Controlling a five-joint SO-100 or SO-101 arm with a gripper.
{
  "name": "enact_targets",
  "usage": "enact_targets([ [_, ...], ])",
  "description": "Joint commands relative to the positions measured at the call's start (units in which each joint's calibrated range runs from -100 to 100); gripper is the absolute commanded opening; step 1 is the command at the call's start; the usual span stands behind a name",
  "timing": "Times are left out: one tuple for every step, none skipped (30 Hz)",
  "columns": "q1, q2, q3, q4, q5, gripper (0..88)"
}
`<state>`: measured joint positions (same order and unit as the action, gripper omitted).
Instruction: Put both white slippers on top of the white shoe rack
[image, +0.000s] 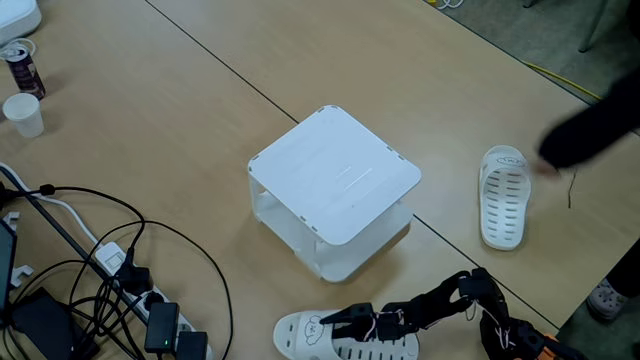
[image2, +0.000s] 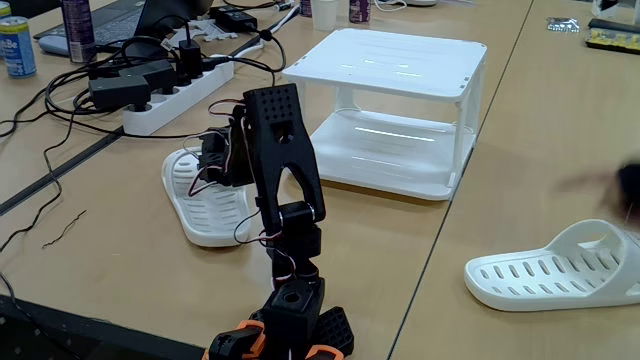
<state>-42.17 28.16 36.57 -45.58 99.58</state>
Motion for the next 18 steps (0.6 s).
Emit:
enact_targets([
  [-0.51, 1.41, -8.83, -0.32, 0.42, 19.3],
  [-0.51, 2.08, -10.54, -0.32, 0.42, 19.3],
  [-0.51, 2.84, -12.08, -0.32, 0.42, 19.0],
  [-0.51, 3.43, -13.52, -0.32, 0.42, 18.9],
  [-0.51, 3.85, -14.6, -0.32, 0.42, 18.9],
  [-0.51, 4.19, -15.41, -0.32, 0.42, 18.8],
  [-0.59, 4.36, -15.68, -0.32, 0.42, 18.1],
  [-0.59, 4.36, -15.68, -0.32, 0.42, 15.9],
  [-0.67, 4.36, -15.68, -0.32, 0.42, 12.5],
  [-0.67, 4.36, -15.59, -0.32, 0.42, 8.5],
  [-0.67, 4.36, -15.41, -0.41, 0.42, 2.8],
  [-0.76, 4.36, -15.41, -0.49, 0.42, 0.0],
  [-0.84, 4.36, -15.41, -0.58, 0.42, 0.9],
  [-1.17, 4.1, -15.41, -0.75, 0.42, 1.1],
  [-1.58, 3.93, -15.41, -0.84, 0.42, 0.8],
  [-1.91, 3.77, -15.41, -0.93, 0.42, 0.8],
  [-1.91, 3.6, -15.59, -1.1, 0.42, 0.8],
  [-2.24, 3.43, -15.77, -2.05, 0.42, 0.8],
])
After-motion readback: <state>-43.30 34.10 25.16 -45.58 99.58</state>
